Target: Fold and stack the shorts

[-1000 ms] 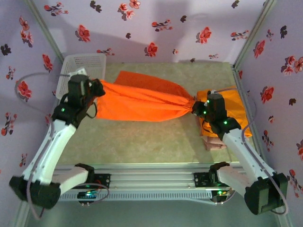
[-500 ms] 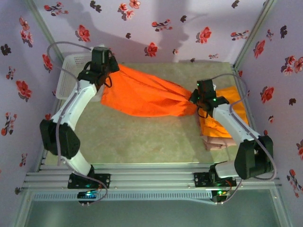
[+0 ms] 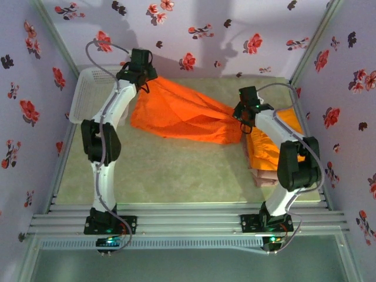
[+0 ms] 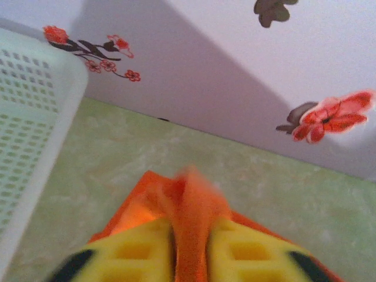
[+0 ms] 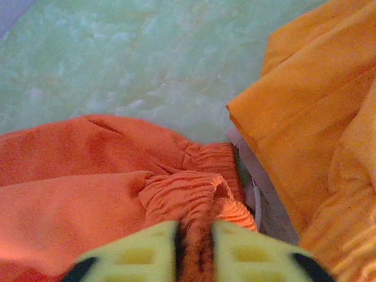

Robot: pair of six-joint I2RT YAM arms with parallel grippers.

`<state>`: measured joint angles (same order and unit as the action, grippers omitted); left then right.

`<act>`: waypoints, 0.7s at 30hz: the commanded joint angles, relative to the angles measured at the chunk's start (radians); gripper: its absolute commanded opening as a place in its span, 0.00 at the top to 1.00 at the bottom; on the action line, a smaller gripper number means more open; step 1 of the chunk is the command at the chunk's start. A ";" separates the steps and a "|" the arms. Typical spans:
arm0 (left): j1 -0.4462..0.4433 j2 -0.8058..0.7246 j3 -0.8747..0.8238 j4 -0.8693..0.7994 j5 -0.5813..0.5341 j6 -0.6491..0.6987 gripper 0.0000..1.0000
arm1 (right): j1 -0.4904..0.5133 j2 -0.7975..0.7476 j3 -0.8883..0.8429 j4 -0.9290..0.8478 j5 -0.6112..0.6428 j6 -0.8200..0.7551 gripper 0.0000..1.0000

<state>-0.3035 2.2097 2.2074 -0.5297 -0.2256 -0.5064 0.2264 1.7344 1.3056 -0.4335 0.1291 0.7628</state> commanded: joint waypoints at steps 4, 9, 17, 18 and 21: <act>0.034 0.082 0.323 -0.172 0.100 0.038 0.29 | -0.050 0.055 0.216 -0.083 -0.087 0.003 0.23; 0.010 -0.205 -0.030 -0.062 0.172 -0.001 0.03 | -0.027 -0.070 0.132 0.021 -0.227 0.014 0.03; -0.063 -0.486 -0.770 0.378 0.268 -0.139 0.01 | 0.130 -0.117 -0.069 0.106 -0.315 0.001 0.01; -0.067 -0.477 -0.808 0.400 0.271 -0.160 0.01 | 0.145 -0.103 -0.081 0.107 -0.317 -0.003 0.01; -0.077 -0.430 -0.883 0.477 0.290 -0.192 0.01 | 0.166 -0.053 -0.107 0.112 -0.336 0.005 0.01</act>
<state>-0.3786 1.7226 1.3922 -0.1799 0.0330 -0.6376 0.3885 1.6413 1.2285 -0.3408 -0.1738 0.7696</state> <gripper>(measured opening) 0.992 0.990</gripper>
